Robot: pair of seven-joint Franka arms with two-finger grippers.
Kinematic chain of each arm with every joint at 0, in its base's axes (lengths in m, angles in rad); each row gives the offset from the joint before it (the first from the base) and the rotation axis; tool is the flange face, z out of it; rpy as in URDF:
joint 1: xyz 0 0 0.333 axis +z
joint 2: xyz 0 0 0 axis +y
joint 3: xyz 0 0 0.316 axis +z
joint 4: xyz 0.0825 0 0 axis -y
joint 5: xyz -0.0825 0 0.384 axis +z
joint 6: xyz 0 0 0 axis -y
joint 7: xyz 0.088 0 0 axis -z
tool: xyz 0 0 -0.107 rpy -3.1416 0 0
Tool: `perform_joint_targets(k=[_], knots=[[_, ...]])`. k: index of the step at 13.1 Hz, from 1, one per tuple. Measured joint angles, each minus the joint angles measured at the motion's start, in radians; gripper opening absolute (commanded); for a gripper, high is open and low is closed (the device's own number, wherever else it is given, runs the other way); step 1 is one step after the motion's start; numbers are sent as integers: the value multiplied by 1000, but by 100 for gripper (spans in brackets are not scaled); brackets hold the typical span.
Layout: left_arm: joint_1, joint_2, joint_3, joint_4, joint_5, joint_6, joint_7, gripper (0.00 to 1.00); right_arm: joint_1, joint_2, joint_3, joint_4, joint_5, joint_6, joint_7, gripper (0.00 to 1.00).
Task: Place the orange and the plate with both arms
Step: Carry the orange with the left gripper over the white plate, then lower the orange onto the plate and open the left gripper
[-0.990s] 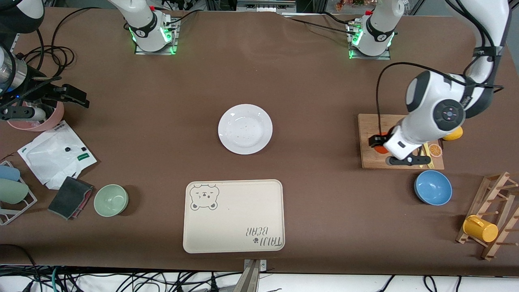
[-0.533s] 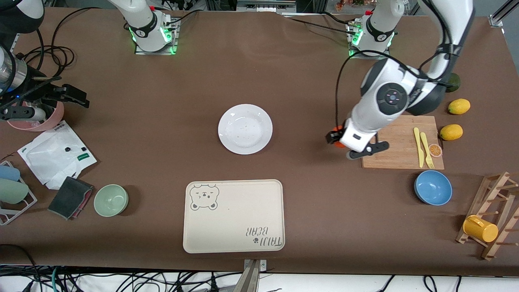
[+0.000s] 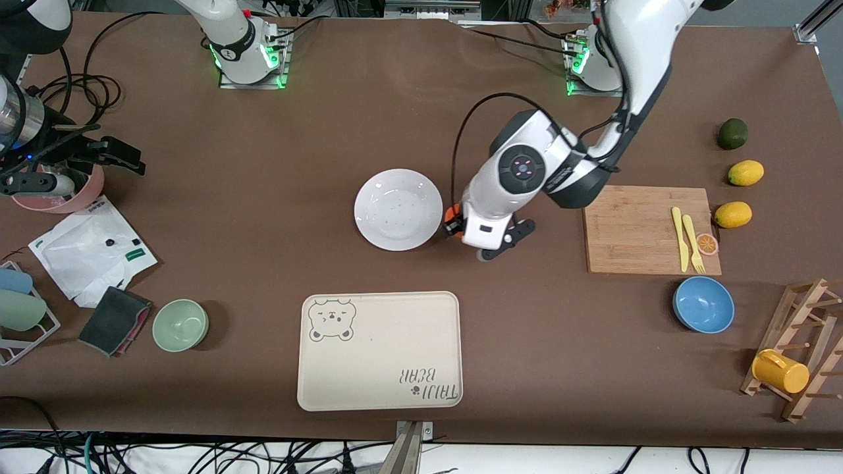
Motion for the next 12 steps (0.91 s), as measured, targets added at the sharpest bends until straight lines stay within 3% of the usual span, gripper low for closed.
perform_joint_targets(k=[5,12], knots=[[-81,99,0,42,0,187,-130,8,0,0,0,0,0,-2,0,100],[-228,188,41,45,0,226,-161,9,0,0,0,0,0,-2,0,100]])
